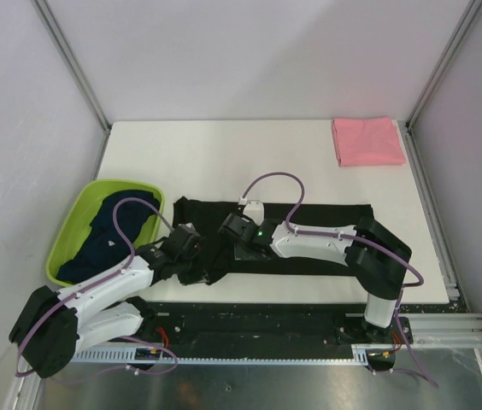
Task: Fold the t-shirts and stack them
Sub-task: Fold the other side of the tshirt into a rectangle
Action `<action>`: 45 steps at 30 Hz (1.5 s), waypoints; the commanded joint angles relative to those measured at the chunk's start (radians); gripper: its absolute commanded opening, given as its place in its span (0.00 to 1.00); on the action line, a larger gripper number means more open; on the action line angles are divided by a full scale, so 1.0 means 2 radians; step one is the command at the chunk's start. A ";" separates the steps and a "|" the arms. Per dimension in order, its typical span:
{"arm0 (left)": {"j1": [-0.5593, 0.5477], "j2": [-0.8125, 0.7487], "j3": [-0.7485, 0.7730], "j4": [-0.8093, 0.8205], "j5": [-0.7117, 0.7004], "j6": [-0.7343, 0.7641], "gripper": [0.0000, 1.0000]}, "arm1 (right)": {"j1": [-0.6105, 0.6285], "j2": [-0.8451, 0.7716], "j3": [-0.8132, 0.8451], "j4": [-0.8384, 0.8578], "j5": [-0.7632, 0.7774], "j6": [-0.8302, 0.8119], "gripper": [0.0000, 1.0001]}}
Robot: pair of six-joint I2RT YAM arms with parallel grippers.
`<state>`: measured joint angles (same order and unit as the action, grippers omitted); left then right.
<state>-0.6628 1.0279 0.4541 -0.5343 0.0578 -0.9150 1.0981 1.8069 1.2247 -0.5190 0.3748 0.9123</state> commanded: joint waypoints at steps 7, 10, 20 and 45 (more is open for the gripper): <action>-0.006 -0.006 0.000 0.004 0.010 0.012 0.00 | 0.002 -0.001 -0.005 0.017 0.004 -0.010 0.22; -0.005 -0.011 0.000 -0.001 0.013 0.014 0.00 | 0.001 -0.010 -0.006 0.007 0.008 -0.009 0.12; -0.005 -0.030 0.014 -0.022 0.012 0.020 0.00 | 0.004 -0.035 -0.024 -0.009 0.007 -0.003 0.00; 0.012 -0.050 0.111 -0.102 -0.081 0.040 0.00 | 0.011 -0.067 -0.040 -0.007 -0.035 0.018 0.00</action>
<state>-0.6601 0.9329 0.6308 -0.7052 -0.0265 -0.8619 1.1038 1.7084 1.1465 -0.5335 0.3107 0.9112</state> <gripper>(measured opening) 0.003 0.009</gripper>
